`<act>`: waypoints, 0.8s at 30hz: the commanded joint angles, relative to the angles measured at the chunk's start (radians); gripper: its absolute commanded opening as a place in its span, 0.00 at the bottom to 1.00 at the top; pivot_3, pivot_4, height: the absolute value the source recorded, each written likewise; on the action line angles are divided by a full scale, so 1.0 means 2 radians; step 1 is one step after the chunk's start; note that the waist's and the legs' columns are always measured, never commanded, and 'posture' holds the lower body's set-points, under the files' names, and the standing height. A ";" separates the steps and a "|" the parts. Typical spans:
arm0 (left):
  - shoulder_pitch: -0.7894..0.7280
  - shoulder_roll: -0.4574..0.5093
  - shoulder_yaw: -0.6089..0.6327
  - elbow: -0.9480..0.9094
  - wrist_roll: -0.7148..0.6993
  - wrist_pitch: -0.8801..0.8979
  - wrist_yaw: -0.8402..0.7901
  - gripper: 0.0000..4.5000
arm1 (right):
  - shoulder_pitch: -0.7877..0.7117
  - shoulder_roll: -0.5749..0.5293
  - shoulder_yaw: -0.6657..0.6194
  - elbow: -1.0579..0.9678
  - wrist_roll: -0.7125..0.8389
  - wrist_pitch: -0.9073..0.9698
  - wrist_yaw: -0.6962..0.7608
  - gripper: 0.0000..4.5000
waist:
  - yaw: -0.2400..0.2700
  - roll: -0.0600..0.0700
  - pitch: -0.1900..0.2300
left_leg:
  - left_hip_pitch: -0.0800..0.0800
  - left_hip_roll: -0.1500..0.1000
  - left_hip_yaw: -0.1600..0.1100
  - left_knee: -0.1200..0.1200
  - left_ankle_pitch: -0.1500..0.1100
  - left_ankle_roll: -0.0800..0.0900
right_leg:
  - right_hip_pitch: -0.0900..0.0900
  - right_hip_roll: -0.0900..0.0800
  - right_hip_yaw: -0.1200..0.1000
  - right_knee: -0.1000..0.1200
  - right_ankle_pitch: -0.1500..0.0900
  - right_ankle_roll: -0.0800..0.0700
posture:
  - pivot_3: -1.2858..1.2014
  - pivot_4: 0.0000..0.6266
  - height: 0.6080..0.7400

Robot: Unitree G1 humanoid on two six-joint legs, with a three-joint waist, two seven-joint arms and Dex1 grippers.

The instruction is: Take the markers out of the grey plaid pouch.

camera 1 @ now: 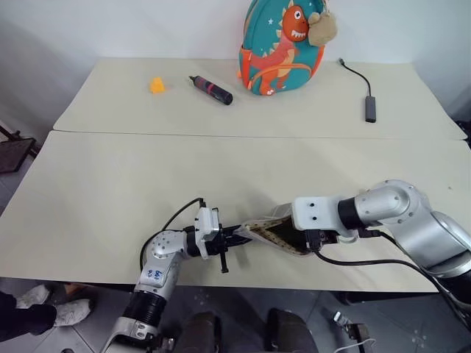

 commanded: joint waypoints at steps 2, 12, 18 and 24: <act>0.000 -0.004 -0.001 -0.002 -0.010 0.005 -0.003 0.00 | -0.010 0.038 0.035 0.022 -0.049 0.009 -0.027 0.65 | -0.001 0.000 0.000 | 0.000 0.000 0.000 0.000 0.000 0.000 | 0.000 0.000 0.000 0.000 0.000 0.000 | 0.52 0.24 1.00; -0.008 -0.007 0.003 0.006 -0.009 0.005 -0.003 0.00 | -0.018 0.091 0.048 0.072 -0.090 0.029 -0.052 0.35 | -0.001 0.000 0.000 | 0.000 0.000 0.000 0.000 0.000 0.000 | 0.000 0.000 0.000 0.001 0.000 0.000 | 0.52 0.24 1.00; -0.011 -0.004 0.008 0.015 -0.008 0.001 -0.001 0.00 | -0.005 0.061 0.027 0.062 -0.082 -0.033 -0.025 0.14 | 0.000 0.000 0.000 | 0.000 0.000 0.000 0.000 0.000 0.000 | 0.000 0.000 0.000 0.001 0.000 0.000 | 0.52 0.24 1.00; -0.011 -0.002 0.012 0.009 -0.016 0.017 0.004 0.00 | 0.016 0.038 -0.047 0.062 -0.008 -0.164 0.022 0.14 | 0.001 -0.001 0.000 | 0.000 0.000 0.000 0.000 0.000 0.000 | 0.000 0.000 0.000 0.000 0.000 0.000 | 0.52 0.24 1.00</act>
